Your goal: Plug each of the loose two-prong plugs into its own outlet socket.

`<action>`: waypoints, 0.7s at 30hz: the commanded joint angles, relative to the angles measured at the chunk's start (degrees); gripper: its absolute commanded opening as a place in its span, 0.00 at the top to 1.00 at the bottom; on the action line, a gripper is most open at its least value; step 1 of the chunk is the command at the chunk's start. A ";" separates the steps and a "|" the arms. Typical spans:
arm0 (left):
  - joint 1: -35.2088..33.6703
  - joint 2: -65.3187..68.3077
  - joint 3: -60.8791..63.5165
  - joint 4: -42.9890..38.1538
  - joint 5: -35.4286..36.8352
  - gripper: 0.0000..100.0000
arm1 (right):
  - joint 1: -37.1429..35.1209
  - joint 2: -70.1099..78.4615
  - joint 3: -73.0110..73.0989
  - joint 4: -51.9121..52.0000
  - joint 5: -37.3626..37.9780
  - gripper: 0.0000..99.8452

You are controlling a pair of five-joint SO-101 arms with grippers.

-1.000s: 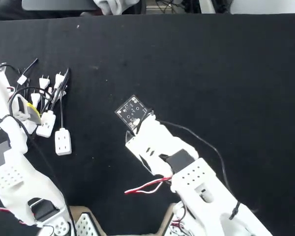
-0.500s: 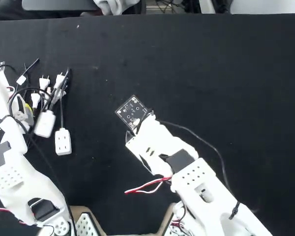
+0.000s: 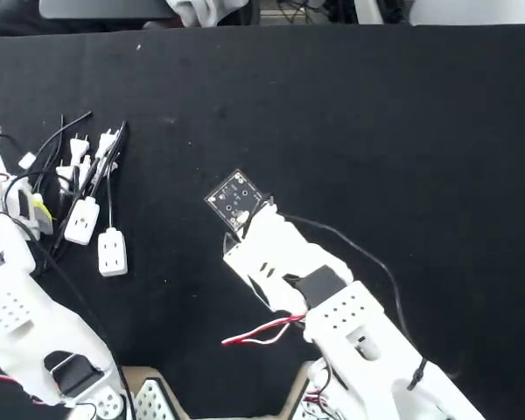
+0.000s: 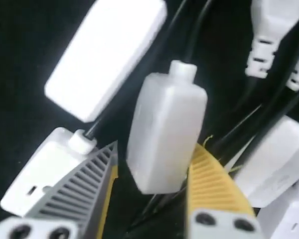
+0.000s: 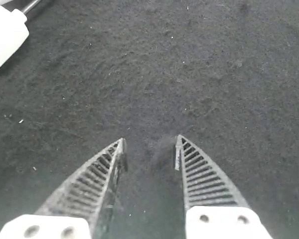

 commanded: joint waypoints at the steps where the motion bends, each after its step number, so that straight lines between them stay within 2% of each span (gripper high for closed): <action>1: -0.04 -0.70 -1.89 -0.44 -0.35 0.89 | -0.79 -0.22 -0.22 -1.32 -0.44 0.86; 3: -0.04 -1.67 -1.71 -0.26 -0.18 0.98 | -0.79 -0.22 -0.22 -1.32 -0.44 0.86; 5: 0.04 -3.43 -1.98 2.64 -0.18 0.95 | -0.70 -0.22 -0.22 -1.32 -0.35 0.86; 14: 3.30 -23.38 -1.98 15.56 -0.26 0.97 | -0.44 -0.22 -0.22 -1.05 -0.44 0.86; 17: 6.29 -31.65 -1.98 20.66 -0.18 0.97 | 0.79 -0.31 -0.31 -0.97 -0.44 0.86; 21: 14.11 -41.49 -1.98 25.23 1.93 0.97 | 6.77 -1.71 -1.01 -0.97 -0.62 0.86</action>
